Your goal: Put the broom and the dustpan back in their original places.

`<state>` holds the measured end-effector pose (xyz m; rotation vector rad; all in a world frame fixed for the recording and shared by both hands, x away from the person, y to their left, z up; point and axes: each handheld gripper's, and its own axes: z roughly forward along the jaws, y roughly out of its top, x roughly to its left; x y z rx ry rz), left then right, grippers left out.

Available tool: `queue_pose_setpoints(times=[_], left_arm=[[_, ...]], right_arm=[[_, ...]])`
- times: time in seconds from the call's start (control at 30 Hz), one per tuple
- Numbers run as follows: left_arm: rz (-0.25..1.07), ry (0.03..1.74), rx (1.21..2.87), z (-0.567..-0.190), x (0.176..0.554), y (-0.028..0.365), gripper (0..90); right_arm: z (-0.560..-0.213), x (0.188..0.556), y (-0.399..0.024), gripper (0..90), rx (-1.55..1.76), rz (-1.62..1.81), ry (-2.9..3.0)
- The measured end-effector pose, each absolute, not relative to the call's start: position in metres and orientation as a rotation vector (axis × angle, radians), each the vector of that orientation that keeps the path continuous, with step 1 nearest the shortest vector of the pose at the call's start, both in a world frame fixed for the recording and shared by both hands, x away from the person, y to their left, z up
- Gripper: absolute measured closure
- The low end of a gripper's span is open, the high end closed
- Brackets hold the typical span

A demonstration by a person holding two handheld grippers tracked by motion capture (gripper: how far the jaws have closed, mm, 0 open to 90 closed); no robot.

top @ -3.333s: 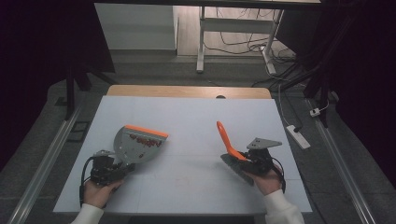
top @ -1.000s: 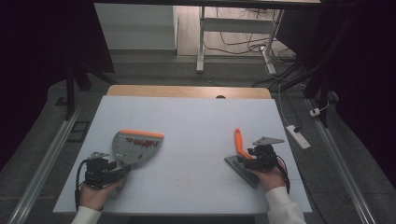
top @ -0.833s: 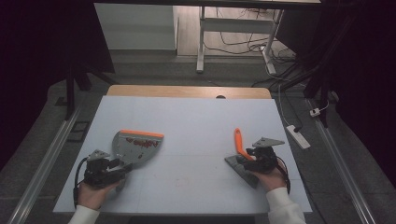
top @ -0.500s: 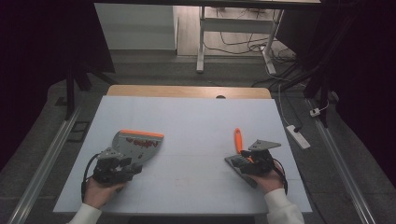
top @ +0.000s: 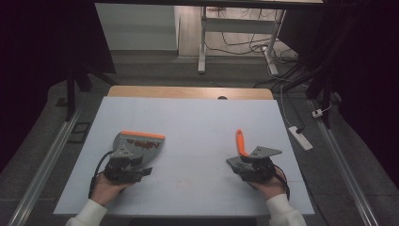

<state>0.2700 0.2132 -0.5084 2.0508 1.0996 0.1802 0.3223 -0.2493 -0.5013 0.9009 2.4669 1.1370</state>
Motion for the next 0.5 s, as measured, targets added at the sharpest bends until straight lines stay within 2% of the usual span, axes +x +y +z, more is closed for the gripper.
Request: queue_pose_setpoints(times=[0.5], left_arm=[[0.168, 1.095, 2.04, -0.5072, 0.2687, 0.2118, 36.5]], right_arm=[[-0.497, 0.3206, -0.2512, 40.8, 0.879, 1.152, 2.447]])
